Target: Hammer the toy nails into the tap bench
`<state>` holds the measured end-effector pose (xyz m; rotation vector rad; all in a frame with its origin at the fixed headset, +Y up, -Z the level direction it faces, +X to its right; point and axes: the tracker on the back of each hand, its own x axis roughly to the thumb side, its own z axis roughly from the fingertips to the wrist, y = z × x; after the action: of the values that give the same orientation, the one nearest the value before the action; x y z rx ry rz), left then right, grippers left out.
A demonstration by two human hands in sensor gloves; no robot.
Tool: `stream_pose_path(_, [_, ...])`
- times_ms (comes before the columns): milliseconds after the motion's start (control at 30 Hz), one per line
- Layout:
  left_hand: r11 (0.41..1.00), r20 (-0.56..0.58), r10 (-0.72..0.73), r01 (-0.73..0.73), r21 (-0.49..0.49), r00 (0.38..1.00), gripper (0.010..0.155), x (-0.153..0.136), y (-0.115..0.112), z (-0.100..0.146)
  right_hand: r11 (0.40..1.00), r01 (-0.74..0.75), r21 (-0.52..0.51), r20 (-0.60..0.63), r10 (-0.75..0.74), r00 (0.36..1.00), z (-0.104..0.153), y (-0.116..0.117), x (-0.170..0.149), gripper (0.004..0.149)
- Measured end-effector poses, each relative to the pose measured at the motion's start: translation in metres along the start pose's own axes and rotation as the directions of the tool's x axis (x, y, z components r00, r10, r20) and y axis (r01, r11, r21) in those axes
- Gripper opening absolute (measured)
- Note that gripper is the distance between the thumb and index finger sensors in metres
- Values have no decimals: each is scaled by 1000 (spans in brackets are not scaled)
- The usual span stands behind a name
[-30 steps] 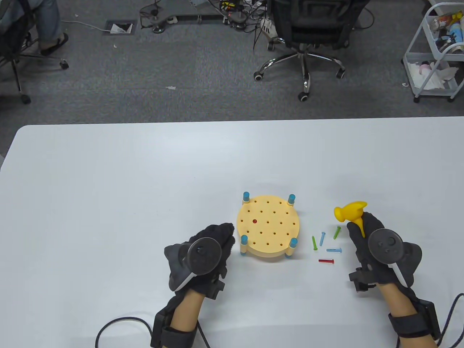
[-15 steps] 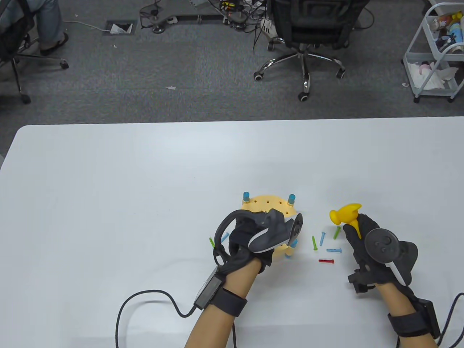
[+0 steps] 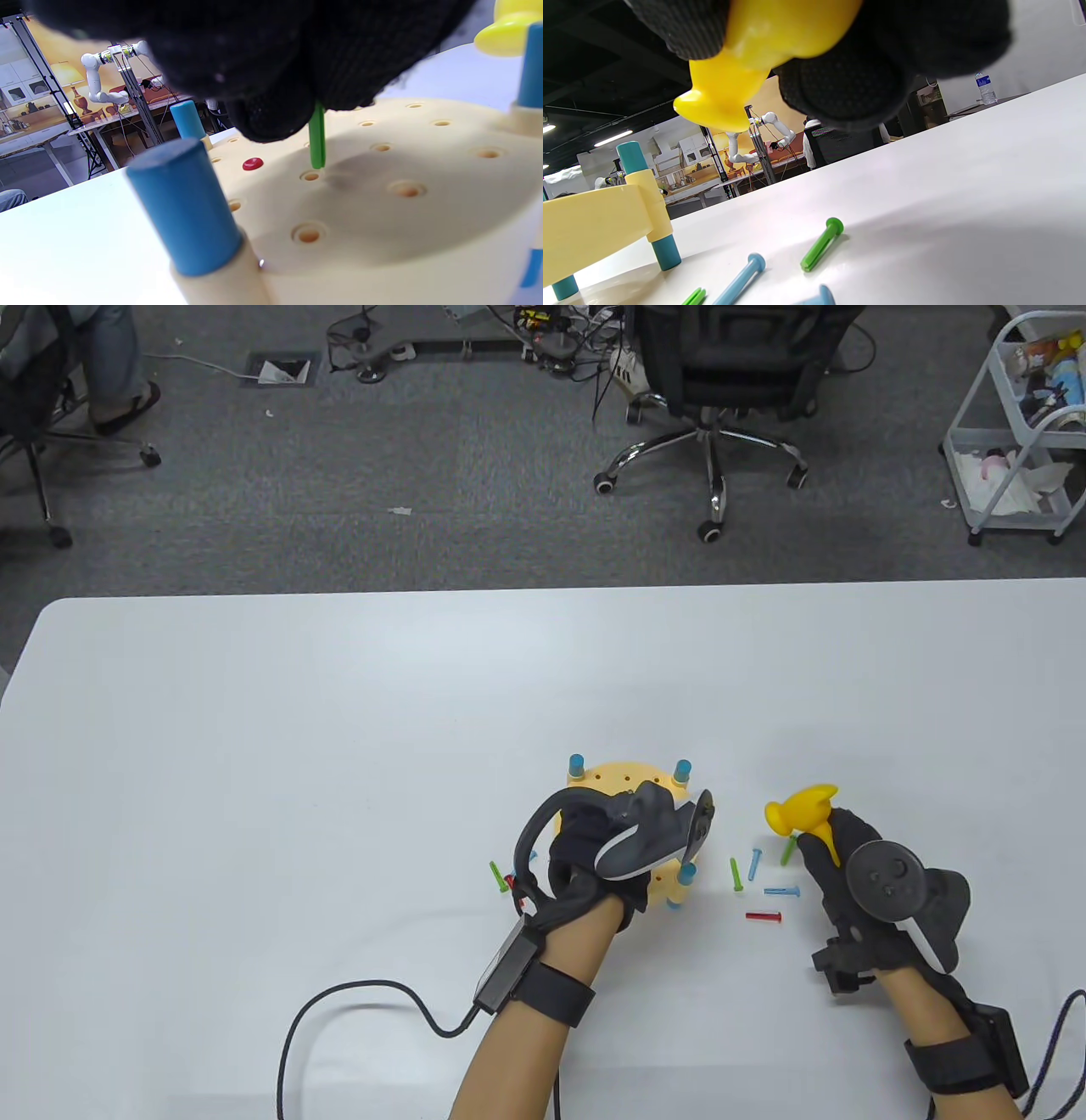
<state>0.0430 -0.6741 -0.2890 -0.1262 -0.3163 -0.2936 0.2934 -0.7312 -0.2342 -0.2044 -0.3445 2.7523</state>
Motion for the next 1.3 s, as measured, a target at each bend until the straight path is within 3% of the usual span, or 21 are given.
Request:
stream_pose_path(633, [999,-7,42,-42,3,999,44,-6,-9,-2,1000,-11,12,8,11,1000,0,4,1,63])
stream_pose_path(1300, [993,-9,-109,109,37,994,44,5,-3,2,1000,-15,14,14,14,1000,1,6,2,63])
